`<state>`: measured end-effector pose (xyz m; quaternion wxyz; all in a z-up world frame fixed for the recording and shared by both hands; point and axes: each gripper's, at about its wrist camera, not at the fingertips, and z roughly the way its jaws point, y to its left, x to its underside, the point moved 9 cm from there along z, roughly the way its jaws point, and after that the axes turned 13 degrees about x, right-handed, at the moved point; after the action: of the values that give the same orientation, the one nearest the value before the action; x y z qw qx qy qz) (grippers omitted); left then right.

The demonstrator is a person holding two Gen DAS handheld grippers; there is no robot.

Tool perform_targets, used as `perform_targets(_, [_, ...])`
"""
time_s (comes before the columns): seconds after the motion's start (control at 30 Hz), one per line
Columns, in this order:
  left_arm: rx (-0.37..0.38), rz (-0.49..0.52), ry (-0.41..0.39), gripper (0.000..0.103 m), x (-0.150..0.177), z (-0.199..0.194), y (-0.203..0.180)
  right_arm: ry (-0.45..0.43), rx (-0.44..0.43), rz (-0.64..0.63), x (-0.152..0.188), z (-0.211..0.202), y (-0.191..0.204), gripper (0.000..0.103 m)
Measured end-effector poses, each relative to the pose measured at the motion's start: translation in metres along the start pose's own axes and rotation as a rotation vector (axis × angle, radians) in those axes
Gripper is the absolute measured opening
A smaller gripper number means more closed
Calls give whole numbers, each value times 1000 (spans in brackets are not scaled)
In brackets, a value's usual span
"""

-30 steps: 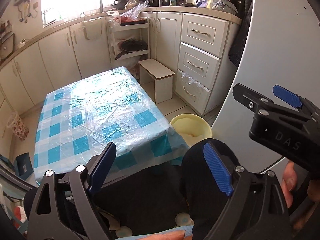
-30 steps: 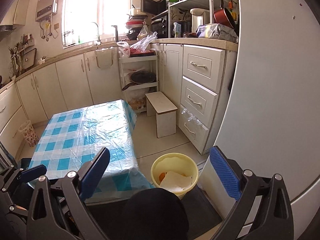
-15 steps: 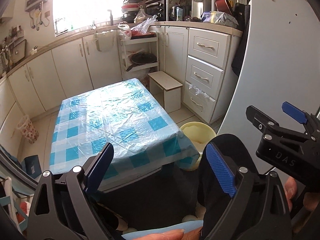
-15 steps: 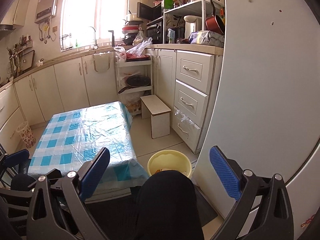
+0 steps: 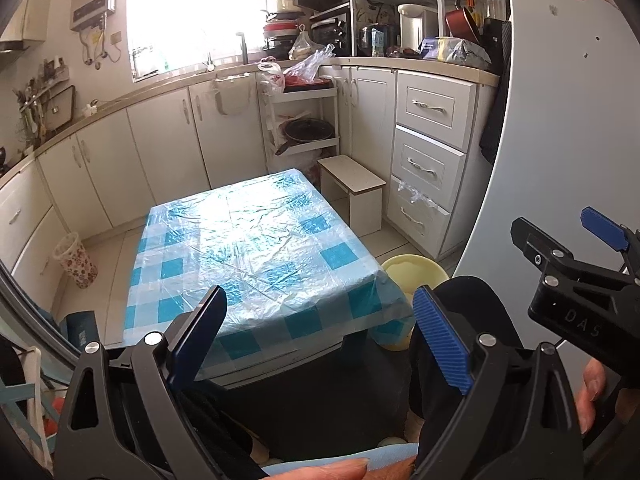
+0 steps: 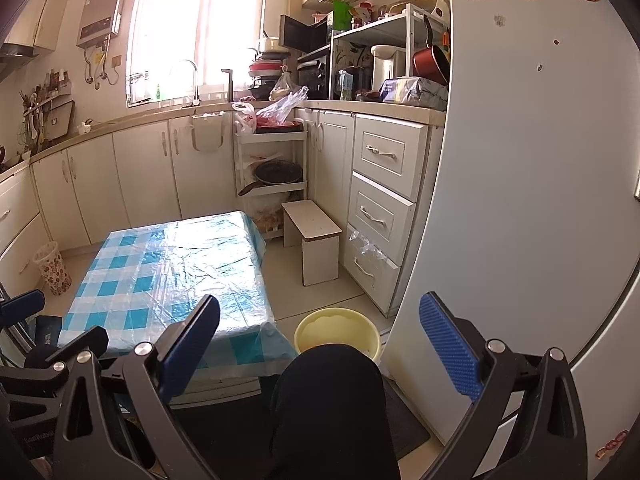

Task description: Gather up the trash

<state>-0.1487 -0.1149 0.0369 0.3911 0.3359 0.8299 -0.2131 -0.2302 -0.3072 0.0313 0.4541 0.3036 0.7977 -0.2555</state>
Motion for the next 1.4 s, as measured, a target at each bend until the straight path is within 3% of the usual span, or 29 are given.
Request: perform_targets(1.4, [-44,-10,-24,94,-6,-12,4,21,-20,-8,6,-5,2,96])
